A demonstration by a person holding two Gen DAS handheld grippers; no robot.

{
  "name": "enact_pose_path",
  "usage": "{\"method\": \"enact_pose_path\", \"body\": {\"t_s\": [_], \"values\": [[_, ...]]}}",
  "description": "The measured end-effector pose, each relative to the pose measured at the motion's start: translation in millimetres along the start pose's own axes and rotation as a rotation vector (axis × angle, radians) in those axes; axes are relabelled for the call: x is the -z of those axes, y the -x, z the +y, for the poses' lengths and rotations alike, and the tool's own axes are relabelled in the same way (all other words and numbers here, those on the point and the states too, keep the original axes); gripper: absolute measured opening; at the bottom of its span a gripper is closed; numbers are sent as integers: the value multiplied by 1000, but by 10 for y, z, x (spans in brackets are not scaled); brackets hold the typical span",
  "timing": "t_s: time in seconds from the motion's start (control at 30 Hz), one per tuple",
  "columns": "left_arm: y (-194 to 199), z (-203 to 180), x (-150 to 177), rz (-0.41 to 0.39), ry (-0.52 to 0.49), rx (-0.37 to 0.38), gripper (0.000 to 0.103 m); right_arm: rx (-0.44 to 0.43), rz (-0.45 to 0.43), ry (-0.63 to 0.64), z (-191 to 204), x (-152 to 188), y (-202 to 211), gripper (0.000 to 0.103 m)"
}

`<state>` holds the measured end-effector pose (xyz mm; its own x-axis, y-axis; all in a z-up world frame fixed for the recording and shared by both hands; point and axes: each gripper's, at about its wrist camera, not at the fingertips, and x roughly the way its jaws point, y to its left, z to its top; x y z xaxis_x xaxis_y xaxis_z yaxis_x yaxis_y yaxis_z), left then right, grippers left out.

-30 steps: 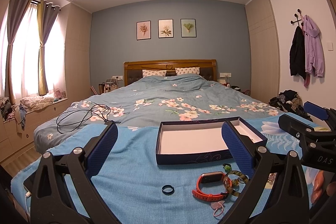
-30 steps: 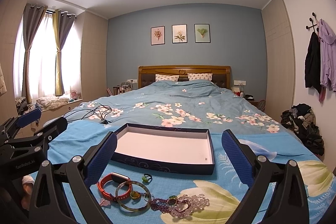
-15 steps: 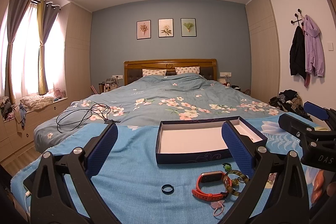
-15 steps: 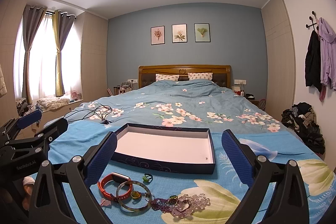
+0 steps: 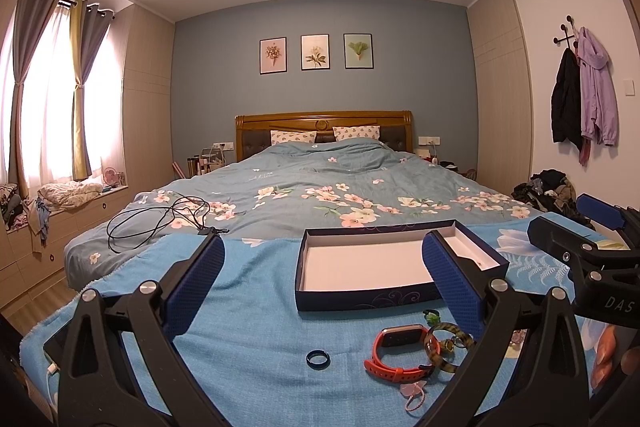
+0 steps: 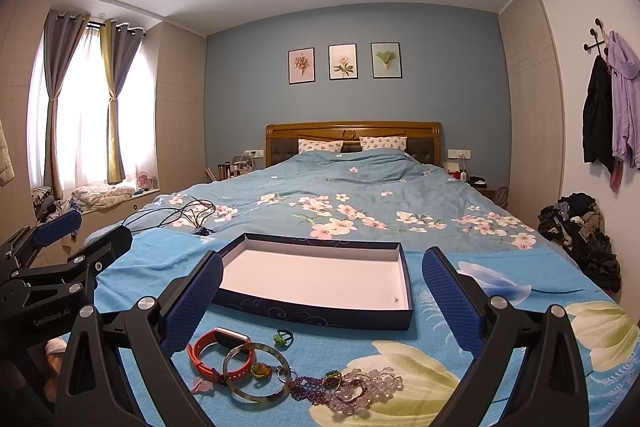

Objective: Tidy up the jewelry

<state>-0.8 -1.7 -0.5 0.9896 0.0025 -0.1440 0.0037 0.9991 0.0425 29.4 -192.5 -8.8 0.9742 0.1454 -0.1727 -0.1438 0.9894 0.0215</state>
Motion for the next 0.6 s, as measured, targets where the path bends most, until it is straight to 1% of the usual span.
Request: {"method": "enact_pose_path", "body": {"t_s": [0.6], "values": [[-13,1,18,4,2,2,97,-5,8,-3,6,3,-14,96]]}}
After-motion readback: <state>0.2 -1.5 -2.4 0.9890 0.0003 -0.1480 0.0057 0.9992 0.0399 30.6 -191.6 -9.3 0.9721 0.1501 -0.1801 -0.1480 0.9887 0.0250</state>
